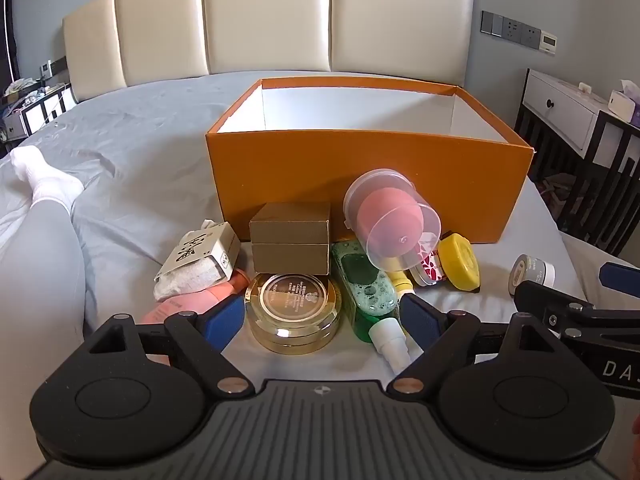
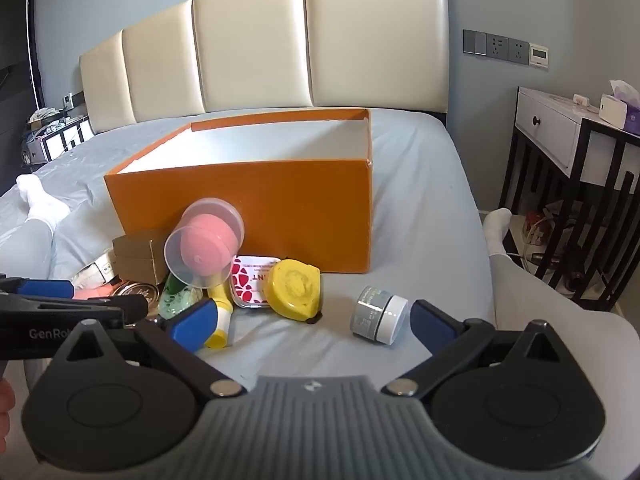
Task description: Organize rigid objects
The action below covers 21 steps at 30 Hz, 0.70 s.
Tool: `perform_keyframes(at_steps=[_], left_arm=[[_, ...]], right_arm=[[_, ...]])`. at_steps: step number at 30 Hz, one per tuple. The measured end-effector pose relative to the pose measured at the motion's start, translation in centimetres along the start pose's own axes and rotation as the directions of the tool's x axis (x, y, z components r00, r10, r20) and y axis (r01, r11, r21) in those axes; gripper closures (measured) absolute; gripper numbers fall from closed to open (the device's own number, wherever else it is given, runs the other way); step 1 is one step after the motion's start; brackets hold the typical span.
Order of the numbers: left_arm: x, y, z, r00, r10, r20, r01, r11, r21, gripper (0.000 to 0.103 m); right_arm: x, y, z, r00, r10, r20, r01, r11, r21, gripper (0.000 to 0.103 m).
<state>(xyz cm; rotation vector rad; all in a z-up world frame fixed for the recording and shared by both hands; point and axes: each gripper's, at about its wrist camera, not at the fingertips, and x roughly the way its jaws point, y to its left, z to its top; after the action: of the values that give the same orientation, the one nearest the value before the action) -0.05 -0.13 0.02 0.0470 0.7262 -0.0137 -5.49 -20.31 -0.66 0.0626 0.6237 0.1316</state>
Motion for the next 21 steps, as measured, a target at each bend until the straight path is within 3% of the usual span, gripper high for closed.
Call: perform_keyframes(at_steps=[21], left_arm=[[-0.05,0.16,0.17,1.0,-0.01,-0.015,0.009,0.999,-0.032,0.001]], right_arm=[[0.13,0.1,-0.17,1.0,-0.003,-0.019,0.002,1.0,-0.013,0.002]])
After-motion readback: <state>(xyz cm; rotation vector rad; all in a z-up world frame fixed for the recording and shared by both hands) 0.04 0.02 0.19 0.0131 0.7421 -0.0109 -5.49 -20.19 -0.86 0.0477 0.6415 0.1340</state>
